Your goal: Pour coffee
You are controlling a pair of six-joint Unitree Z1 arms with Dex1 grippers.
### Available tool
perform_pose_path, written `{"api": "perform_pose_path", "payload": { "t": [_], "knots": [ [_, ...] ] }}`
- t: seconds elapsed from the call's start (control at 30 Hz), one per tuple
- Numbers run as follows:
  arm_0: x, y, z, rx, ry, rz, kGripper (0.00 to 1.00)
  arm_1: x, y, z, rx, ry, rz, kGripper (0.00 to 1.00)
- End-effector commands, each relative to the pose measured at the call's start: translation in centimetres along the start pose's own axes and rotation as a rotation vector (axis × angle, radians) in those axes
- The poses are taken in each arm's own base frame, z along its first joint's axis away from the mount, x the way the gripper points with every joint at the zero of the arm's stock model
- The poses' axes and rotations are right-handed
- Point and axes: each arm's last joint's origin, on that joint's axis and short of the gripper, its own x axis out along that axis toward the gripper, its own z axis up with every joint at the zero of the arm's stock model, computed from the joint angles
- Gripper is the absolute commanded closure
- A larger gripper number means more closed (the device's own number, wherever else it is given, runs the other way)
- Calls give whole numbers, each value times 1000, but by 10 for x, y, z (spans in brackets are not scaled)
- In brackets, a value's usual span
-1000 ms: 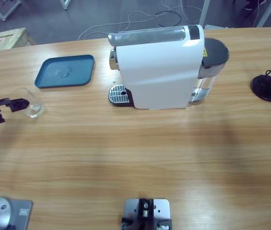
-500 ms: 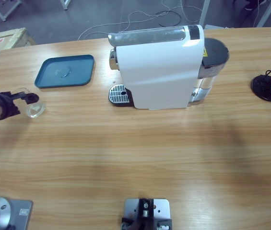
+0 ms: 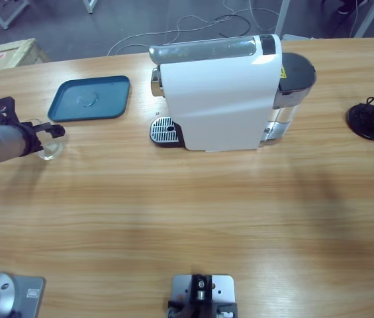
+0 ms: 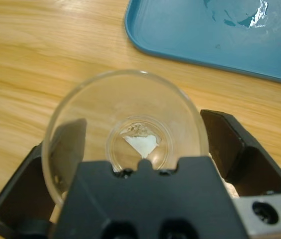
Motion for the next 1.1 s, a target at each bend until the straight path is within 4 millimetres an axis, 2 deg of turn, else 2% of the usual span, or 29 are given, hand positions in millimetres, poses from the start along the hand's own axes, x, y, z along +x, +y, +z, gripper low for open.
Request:
{"api": "perform_pose_path", "payload": {
  "t": [0.03, 0.23, 0.3, 0.33, 0.43, 0.53, 0.57, 0.6, 0.63, 0.7, 0.8, 0.87, 0.93, 1.1],
  "knots": [
    [13, 2, -11, 71, 31, 8, 504, 4, -3, -10, -5, 27, -24, 0],
    [10, 2, -12, 108, 25, -9, 551, 5, -3, -12, 6, 28, -30, 0],
    [5, 1, -13, 151, 17, -29, 849, 7, -3, -12, 9, 27, -31, 0],
    [2, 0, -14, 182, 14, -40, 901, 6, -3, -12, 9, 27, -31, 0],
    [-4, 2, -15, 238, 28, -92, 881, 5, -4, -13, 13, 20, -30, 0],
    [-19, 6, -16, 245, 21, -193, 891, 3, -5, -13, 16, 9, -32, 0],
    [-29, 7, -15, 280, -5, -251, 906, 0, -5, -11, 15, -1, -34, 0],
    [-37, 7, -13, 323, -34, -307, 985, -4, -6, -8, 12, -14, -34, 0],
    [-46, 5, -11, 380, -61, -403, 1000, -8, -6, -5, 7, -19, -34, 0],
    [-62, 0, -6, 558, -144, -628, 1000, -15, -7, -1, 4, -33, -36, 0],
    [-77, -4, 12, 688, -287, -762, 1000, -23, -11, -2, 10, -59, -30, 0],
    [-76, -12, 23, 778, -320, -816, 1000, -25, -14, -6, 11, -65, -31, 0],
    [-66, -24, 30, 874, -342, -871, 1000, -28, -16, -9, 12, -67, -33, 0],
    [-21, -56, 43, 960, -333, -1065, 1000, -33, -19, -11, 9, -60, -37, 0]
  ]
}}
